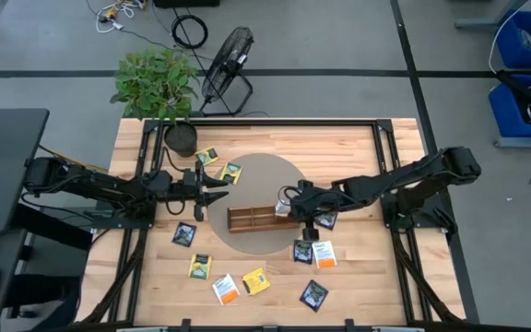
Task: Pick & Place Tea
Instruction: Put the white tea bag into the right section of the wooden organizer
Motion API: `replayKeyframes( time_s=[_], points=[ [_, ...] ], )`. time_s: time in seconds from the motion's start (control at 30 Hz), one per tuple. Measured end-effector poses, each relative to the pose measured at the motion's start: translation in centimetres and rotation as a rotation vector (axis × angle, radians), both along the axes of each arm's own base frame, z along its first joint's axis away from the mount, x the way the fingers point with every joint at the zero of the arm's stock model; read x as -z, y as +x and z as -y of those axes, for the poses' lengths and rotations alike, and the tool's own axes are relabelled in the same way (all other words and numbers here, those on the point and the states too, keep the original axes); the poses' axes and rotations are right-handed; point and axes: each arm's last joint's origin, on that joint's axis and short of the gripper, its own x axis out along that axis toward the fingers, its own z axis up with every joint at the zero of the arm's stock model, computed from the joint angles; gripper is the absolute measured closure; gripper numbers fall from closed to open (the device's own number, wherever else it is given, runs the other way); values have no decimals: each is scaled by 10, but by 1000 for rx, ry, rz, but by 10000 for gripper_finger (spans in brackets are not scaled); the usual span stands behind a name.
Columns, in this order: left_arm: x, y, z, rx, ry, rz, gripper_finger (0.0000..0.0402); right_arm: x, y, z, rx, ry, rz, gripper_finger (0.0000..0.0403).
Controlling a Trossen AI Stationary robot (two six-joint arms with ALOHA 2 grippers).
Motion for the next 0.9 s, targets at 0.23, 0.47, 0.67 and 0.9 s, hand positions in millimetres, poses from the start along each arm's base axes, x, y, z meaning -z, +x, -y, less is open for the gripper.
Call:
replayKeyframes(
  time_s=[0.23, 0.47, 0.67, 0.9],
  points=[
    [0, 0, 0, 0, 0, 0, 262, 3, -3, 9, 63, -53, -38, 403],
    [0, 0, 0, 0, 0, 0, 262, 14, -5, 10, 83, -74, -3, 403],
    [0, 0, 0, 0, 0, 0, 262, 20, -7, 13, 152, -86, 16, 403],
    [0, 0, 0, 0, -3, -3, 262, 16, -3, 12, 160, -74, 82, 403]
  ],
)
